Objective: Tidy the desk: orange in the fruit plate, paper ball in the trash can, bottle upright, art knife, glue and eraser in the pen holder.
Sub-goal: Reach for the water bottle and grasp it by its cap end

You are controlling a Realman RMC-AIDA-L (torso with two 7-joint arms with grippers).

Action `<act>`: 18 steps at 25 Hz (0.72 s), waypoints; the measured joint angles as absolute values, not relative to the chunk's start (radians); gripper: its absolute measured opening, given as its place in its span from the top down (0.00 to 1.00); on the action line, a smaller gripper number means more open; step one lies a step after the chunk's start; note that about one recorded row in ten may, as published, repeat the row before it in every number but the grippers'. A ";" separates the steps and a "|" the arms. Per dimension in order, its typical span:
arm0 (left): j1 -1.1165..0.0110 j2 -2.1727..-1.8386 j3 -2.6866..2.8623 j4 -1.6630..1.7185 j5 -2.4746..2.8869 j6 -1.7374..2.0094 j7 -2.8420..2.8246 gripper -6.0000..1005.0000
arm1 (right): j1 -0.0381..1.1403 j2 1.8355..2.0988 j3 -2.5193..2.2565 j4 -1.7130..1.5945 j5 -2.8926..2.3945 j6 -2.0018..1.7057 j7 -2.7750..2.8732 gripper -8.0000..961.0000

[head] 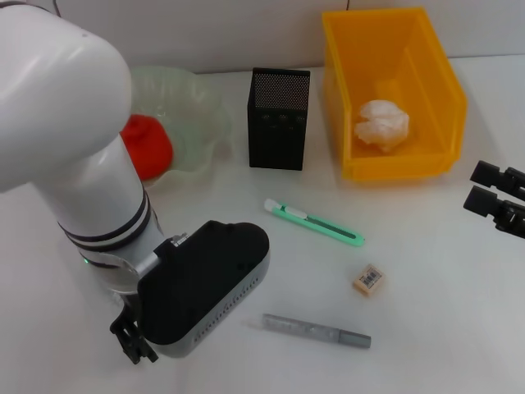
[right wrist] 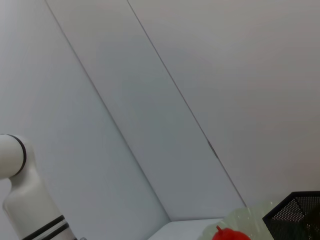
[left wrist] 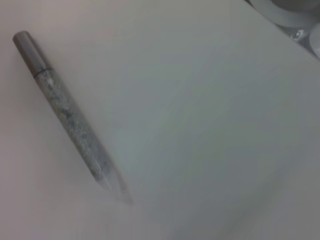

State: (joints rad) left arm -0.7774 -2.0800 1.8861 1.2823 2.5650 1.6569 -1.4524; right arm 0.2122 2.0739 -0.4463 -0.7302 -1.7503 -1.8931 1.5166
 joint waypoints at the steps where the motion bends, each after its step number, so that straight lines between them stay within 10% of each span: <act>1: -0.779 -2.080 1.889 1.276 2.566 1.651 -1.452 0.25 | 0.212 2.074 -0.446 -0.730 -1.750 -1.893 1.517 0.13; 11: -0.775 -2.080 1.906 1.265 2.577 1.625 -1.433 0.25 | 0.212 2.074 -0.446 -0.726 -1.750 -1.893 1.517 0.13; 18: -0.771 -2.080 1.930 1.263 2.583 1.619 -1.425 0.51 | 0.216 2.074 -0.443 -0.725 -1.764 -1.892 1.518 0.13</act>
